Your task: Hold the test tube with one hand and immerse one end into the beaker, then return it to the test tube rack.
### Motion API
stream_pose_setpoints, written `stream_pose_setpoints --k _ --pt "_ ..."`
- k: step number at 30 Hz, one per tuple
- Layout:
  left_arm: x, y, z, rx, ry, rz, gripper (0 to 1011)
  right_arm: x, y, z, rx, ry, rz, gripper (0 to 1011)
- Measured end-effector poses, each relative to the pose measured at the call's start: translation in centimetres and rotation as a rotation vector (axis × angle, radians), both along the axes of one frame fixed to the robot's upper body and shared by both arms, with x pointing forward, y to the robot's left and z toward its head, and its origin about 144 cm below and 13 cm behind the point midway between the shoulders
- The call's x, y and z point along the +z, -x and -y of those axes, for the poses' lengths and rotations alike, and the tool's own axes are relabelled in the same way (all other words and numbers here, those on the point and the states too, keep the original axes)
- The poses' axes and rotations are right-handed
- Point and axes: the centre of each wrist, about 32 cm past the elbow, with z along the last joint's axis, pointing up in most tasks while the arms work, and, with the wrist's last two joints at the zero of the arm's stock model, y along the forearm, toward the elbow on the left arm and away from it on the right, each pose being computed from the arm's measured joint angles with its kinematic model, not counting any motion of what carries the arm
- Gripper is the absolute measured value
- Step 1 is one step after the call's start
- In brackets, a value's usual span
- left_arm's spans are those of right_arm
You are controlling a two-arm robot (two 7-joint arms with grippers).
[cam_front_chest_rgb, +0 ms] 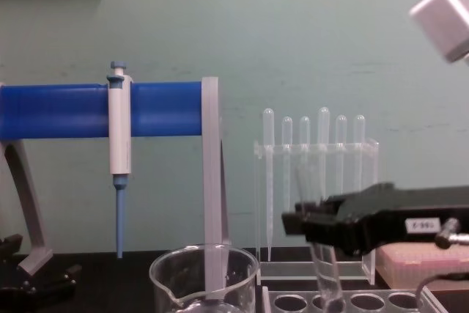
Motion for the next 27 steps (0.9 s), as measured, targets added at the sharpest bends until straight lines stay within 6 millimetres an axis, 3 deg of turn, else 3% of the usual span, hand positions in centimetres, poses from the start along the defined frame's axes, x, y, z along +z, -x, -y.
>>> stream_pose_setpoints --k 16,27 --pt "0.0 0.0 0.0 0.0 0.0 0.0 1000 1.4 4.5 1.4 -0.087 -0.165 0.221 226" --pt "0.0 0.0 0.0 0.0 0.0 0.0 1000 -0.3 6.4 1.0 -0.139 -0.188 0.227 226"
